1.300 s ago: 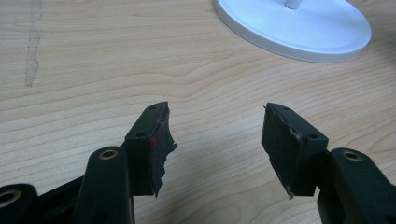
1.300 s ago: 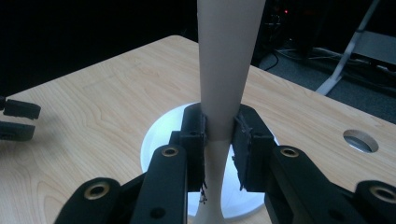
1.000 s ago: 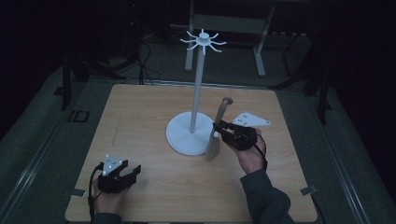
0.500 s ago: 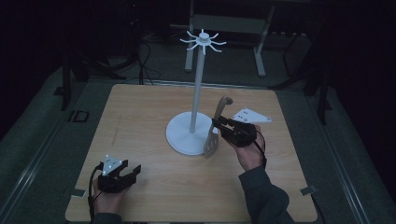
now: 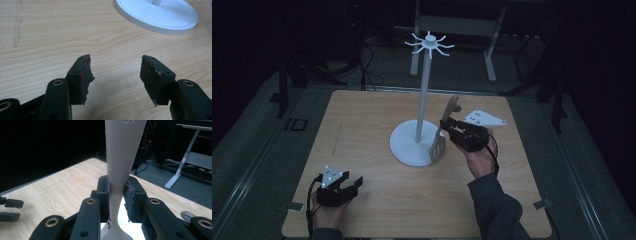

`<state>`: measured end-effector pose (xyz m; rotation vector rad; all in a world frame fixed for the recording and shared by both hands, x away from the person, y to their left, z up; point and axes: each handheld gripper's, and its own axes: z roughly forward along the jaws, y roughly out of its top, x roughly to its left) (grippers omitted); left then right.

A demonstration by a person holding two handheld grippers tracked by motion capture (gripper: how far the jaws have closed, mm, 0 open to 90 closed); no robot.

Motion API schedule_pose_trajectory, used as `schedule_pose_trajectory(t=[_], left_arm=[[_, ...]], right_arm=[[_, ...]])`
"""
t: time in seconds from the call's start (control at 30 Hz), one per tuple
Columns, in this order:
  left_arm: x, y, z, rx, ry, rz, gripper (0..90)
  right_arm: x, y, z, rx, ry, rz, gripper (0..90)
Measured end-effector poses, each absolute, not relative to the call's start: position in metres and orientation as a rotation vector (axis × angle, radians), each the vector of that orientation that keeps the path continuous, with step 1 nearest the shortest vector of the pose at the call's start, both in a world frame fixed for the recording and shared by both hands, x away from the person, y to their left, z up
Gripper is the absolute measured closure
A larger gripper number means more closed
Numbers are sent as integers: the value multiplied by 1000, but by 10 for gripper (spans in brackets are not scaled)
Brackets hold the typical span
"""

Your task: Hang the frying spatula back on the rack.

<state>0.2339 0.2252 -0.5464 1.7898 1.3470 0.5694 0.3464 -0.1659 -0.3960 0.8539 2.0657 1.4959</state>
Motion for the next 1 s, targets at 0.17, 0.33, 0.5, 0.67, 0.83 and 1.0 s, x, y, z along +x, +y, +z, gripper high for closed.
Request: schedule_pose_trajectory(t=[0.17, 0.33, 0.5, 0.67, 0.83, 1.0], left_arm=[[234, 225, -546, 1791, 1348, 569, 423], [234, 225, -546, 1792, 1348, 569, 422], [234, 225, -546, 1788, 1348, 569, 422], [234, 225, -546, 1790, 1346, 569, 422], [234, 225, -546, 1790, 1347, 569, 422], [234, 225, -546, 1789, 1347, 570, 422]], right_arm=[[350, -166, -389, 851, 2062, 1507, 751], [351, -166, -380, 842, 2053, 1520, 751], [353, -165, -374, 834, 2052, 1521, 751], [357, -165, -368, 843, 2046, 1528, 751], [361, -164, -362, 846, 2040, 1537, 751], [365, -163, -357, 846, 2042, 1536, 751]])
